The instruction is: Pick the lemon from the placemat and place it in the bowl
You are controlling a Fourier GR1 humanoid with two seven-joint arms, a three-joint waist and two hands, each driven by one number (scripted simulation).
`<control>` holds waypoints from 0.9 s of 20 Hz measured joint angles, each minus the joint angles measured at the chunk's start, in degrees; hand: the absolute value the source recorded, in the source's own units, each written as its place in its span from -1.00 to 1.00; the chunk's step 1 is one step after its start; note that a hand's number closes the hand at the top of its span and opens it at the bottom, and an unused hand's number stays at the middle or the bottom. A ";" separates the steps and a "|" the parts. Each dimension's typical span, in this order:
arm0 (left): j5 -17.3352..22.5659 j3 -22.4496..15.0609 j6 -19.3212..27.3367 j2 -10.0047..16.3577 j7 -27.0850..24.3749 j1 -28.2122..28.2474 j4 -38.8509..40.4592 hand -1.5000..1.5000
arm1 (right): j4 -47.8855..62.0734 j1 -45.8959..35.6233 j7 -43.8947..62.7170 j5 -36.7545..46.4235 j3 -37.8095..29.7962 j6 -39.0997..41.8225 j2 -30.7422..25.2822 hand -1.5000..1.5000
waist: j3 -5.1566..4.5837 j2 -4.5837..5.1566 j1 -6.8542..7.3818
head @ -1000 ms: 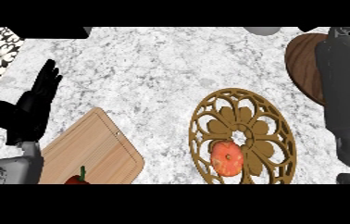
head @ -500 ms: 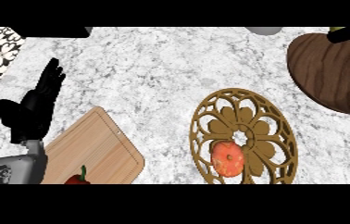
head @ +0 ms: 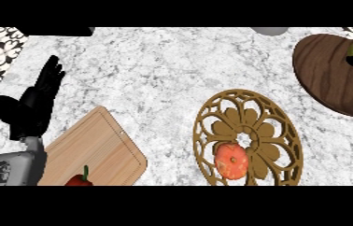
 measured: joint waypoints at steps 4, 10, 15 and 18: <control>0.10 0.05 -0.35 -0.18 -0.28 0.12 0.17 0.00 | 5.16 1.17 -3.44 -3.34 -3.14 1.49 -1.89 -1.00 | 0.06 0.12 0.24; -0.26 -0.18 -0.03 -0.69 0.48 0.52 -0.62 0.00 | 6.93 2.11 -14.02 -10.67 -8.92 2.21 -3.50 -1.00 | 0.13 -0.04 -0.06; -0.28 0.59 0.19 -0.20 0.96 0.93 -0.74 0.00 | 2.82 2.20 -23.08 -21.46 -18.37 -2.35 -2.41 -1.00 | 0.18 -0.50 -1.13; -0.26 0.97 0.15 -0.31 -0.24 2.39 -0.52 0.00 | 0.37 3.60 -28.35 -28.22 -23.85 -1.90 -2.39 -1.00 | 0.10 -0.77 -1.80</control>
